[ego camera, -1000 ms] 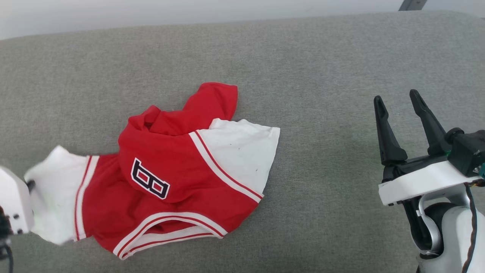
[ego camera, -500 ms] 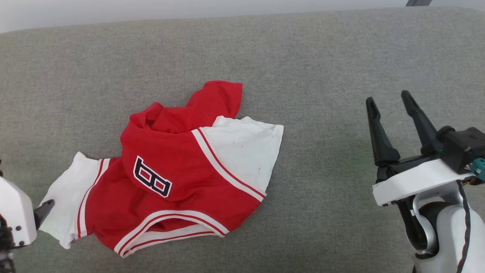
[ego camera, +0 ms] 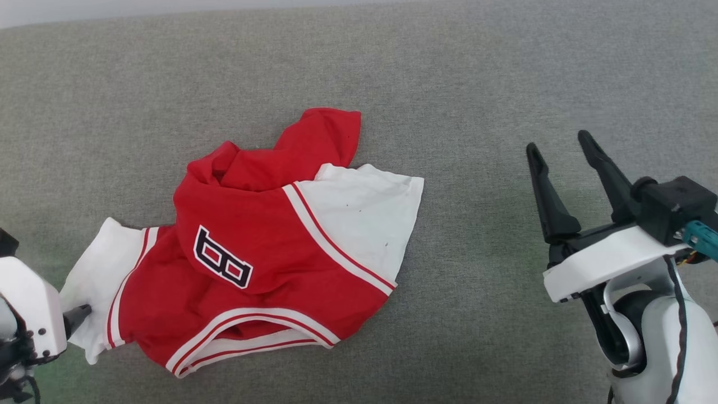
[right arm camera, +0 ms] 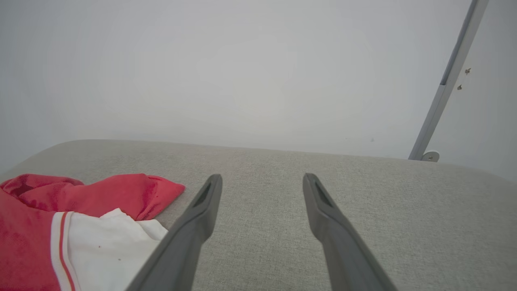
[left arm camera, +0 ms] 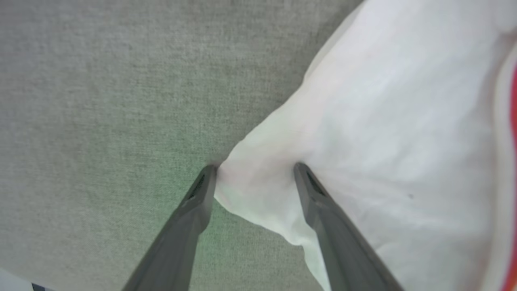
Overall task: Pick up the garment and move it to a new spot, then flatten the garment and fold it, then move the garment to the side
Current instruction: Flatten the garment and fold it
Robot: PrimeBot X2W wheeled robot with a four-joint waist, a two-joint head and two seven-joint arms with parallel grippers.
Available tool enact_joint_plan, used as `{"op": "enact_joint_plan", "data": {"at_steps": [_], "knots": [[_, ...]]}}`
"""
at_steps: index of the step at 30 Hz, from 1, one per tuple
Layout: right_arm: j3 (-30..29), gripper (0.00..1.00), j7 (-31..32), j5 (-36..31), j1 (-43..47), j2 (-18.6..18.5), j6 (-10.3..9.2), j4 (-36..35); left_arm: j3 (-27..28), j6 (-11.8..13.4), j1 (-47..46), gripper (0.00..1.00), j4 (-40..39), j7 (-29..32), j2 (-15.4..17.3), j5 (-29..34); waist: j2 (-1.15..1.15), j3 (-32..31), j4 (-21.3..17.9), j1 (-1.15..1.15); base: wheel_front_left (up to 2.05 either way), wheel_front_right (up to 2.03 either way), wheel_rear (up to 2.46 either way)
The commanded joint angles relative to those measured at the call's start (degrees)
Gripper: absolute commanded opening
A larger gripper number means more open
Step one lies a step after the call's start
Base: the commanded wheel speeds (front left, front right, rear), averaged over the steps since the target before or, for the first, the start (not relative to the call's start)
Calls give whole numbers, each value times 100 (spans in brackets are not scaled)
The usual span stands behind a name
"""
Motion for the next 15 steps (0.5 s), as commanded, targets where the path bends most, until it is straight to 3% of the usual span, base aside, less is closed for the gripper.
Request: {"op": "enact_joint_plan", "data": {"at_steps": [1,3,4,5,15], "knots": [[48,100,50,31,-68,-43,-2,17,-106,-56,-61,100,192,27,-120,47,0,23,15,0,0,0,0],[122,100,115,78,-98,-82,-2,45,-189,-151,-156,100,422,0,-235,66,0,39,42,0,0,0,0],[166,100,175,88,-116,-103,-2,75,-215,-197,-186,92,535,42,-326,-8,0,39,63,0,0,0,0],[235,100,230,108,-142,-143,-2,100,-261,-282,-233,0,622,57,-410,-30,0,37,86,0,0,0,0],[1322,100,1524,775,-728,-727,-3,753,-610,-808,-833,0,1215,-215,-947,168,0,0,540,0,0,0,0]]}}
